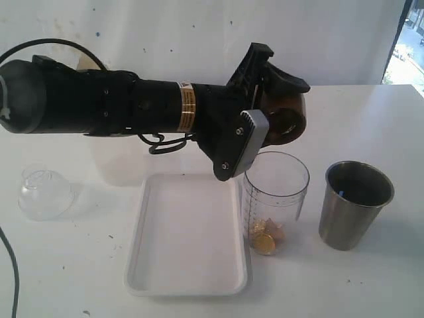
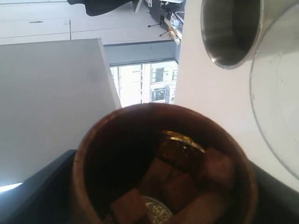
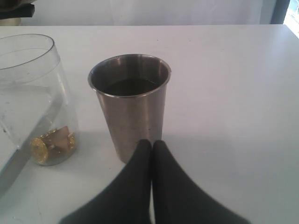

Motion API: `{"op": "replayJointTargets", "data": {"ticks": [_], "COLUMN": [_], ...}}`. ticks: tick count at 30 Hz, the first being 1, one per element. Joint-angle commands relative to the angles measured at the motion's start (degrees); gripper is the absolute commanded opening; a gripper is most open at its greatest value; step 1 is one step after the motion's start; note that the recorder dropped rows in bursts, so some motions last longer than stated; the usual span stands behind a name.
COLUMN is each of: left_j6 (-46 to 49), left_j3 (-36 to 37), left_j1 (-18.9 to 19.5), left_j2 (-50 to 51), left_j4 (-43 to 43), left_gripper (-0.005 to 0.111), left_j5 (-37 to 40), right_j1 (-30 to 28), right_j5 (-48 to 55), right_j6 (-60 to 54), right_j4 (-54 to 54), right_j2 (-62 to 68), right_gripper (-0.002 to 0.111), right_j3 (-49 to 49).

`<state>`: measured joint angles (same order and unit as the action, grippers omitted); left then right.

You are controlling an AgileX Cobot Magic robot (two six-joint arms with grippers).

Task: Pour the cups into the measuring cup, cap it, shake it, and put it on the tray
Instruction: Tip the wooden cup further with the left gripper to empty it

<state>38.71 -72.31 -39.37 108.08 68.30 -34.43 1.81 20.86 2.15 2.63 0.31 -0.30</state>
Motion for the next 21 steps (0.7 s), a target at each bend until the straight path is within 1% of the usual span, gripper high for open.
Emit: {"op": "replayJointTargets", "data": {"ticks": [1, 4, 7, 9, 11, 13, 18, 21], "left_j6": [0.7, 1.2, 4.9, 5.1, 5.1, 7.3, 10.6, 10.9], "left_j3": [-0.5, -0.1, 1.0, 1.6, 1.7, 1.7, 1.7, 1.7], "left_j1": [-0.2, -0.2, -0.2, -0.2, -0.2, -0.2, -0.2, -0.3], "left_j2": [-0.7, -0.7, -0.7, -0.7, -0.7, -0.7, -0.7, -0.7], "left_j4": [-0.9, -0.8, -0.8, -0.9, -0.9, -1.3, -1.8, -1.9], "left_gripper": [0.000, 0.000, 0.000, 0.000, 0.000, 0.000, 0.000, 0.000], "left_j5": [-1.9, -1.8, -1.8, -1.7, -0.6, -0.2, -0.2, -1.0], "right_j1": [-0.1, -0.1, -0.1, -0.1, -0.1, -0.1, -0.1, -0.1], "right_j5": [-0.8, -0.8, -0.8, -0.8, -0.8, -0.8, -0.8, -0.8], "right_j6": [0.1, 0.1, 0.1, 0.1, 0.1, 0.1, 0.1, 0.1], "right_j4": [-0.1, -0.1, -0.1, -0.1, -0.1, -0.1, -0.1, -0.1], "right_j2": [-0.3, -0.3, -0.3, -0.3, -0.3, -0.3, -0.3, -0.3], "right_gripper": [0.000, 0.000, 0.000, 0.000, 0.000, 0.000, 0.000, 0.000], "right_j3": [0.3, 0.3, 0.3, 0.3, 0.3, 0.3, 0.3, 0.3]}}
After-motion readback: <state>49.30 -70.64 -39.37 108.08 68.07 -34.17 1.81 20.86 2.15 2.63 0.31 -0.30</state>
